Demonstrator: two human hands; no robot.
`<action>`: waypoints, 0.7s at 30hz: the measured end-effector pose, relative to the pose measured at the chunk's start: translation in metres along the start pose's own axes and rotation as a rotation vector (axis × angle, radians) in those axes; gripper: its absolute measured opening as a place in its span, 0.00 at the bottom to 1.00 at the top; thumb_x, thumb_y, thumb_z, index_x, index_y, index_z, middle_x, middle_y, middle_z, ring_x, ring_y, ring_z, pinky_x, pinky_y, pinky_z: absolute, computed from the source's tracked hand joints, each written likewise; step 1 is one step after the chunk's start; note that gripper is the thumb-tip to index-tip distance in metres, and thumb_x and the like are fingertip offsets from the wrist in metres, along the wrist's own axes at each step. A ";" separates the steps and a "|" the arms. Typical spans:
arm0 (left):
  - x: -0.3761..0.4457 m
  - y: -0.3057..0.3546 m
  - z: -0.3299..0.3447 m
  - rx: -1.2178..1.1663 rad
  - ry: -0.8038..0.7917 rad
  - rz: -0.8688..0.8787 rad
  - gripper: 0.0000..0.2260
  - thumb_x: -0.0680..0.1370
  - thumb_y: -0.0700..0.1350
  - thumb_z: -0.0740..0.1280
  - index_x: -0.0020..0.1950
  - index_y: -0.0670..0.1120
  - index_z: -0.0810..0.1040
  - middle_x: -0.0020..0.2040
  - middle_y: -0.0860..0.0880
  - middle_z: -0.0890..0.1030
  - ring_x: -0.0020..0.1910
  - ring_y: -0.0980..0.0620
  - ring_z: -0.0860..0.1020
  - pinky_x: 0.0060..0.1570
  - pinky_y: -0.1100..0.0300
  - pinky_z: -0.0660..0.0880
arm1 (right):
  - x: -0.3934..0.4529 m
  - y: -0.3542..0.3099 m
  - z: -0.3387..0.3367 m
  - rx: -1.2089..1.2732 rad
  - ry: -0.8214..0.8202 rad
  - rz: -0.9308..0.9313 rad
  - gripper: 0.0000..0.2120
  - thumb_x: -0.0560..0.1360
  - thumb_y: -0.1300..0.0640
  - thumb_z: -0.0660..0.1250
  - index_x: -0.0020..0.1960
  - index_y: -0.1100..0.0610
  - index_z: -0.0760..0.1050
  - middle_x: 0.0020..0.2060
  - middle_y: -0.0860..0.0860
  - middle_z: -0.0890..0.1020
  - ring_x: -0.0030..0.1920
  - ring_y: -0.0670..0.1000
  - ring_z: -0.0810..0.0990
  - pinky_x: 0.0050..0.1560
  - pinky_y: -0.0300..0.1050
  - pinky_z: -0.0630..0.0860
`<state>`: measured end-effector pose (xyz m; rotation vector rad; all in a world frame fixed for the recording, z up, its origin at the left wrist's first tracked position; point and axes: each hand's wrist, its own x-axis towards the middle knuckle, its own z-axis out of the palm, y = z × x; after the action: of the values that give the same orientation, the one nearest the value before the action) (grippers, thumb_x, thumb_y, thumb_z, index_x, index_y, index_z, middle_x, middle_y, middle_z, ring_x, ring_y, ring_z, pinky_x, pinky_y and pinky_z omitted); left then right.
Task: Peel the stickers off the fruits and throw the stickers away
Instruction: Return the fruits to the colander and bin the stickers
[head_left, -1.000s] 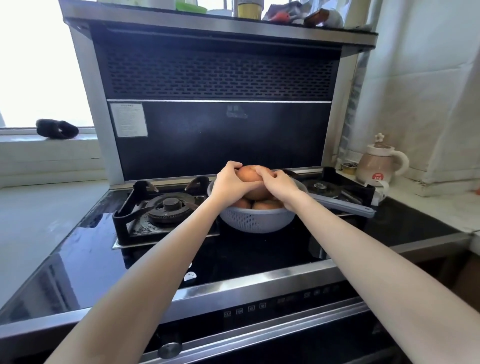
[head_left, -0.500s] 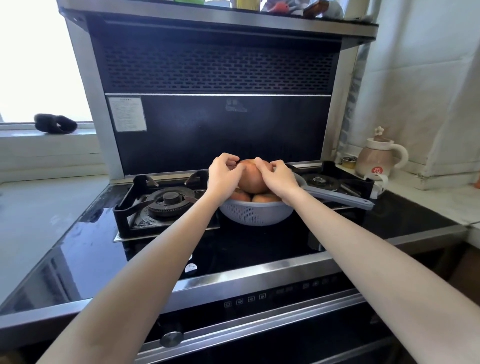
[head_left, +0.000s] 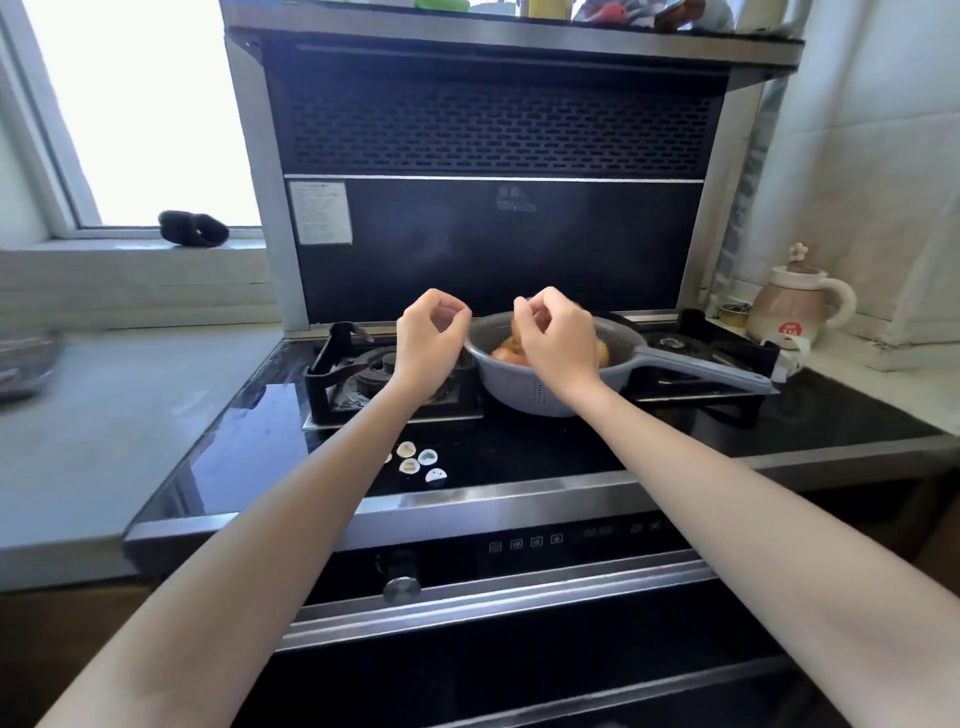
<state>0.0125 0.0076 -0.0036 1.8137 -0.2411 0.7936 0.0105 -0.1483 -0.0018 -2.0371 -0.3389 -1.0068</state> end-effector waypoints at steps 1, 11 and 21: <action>-0.005 0.000 -0.007 -0.008 -0.014 -0.011 0.03 0.76 0.40 0.68 0.42 0.46 0.78 0.37 0.49 0.80 0.38 0.53 0.78 0.42 0.57 0.77 | -0.007 -0.004 0.003 0.042 -0.042 -0.006 0.13 0.78 0.51 0.64 0.37 0.54 0.72 0.29 0.44 0.75 0.32 0.45 0.74 0.35 0.41 0.68; -0.051 -0.024 -0.044 0.032 -0.053 -0.081 0.07 0.75 0.41 0.70 0.37 0.45 0.78 0.29 0.52 0.78 0.27 0.59 0.74 0.33 0.61 0.72 | -0.062 -0.013 0.035 0.161 -0.325 0.086 0.14 0.78 0.52 0.65 0.38 0.59 0.77 0.31 0.54 0.81 0.36 0.55 0.80 0.44 0.54 0.77; -0.065 -0.059 -0.062 0.178 -0.209 -0.178 0.07 0.75 0.45 0.70 0.36 0.48 0.81 0.30 0.53 0.79 0.27 0.62 0.72 0.31 0.64 0.70 | -0.077 -0.004 0.056 0.470 -0.528 0.386 0.12 0.77 0.52 0.68 0.38 0.59 0.77 0.27 0.51 0.78 0.21 0.45 0.70 0.22 0.37 0.65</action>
<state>-0.0312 0.0729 -0.0769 2.0564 -0.1445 0.5136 -0.0111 -0.0943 -0.0767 -1.8033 -0.3898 -0.1208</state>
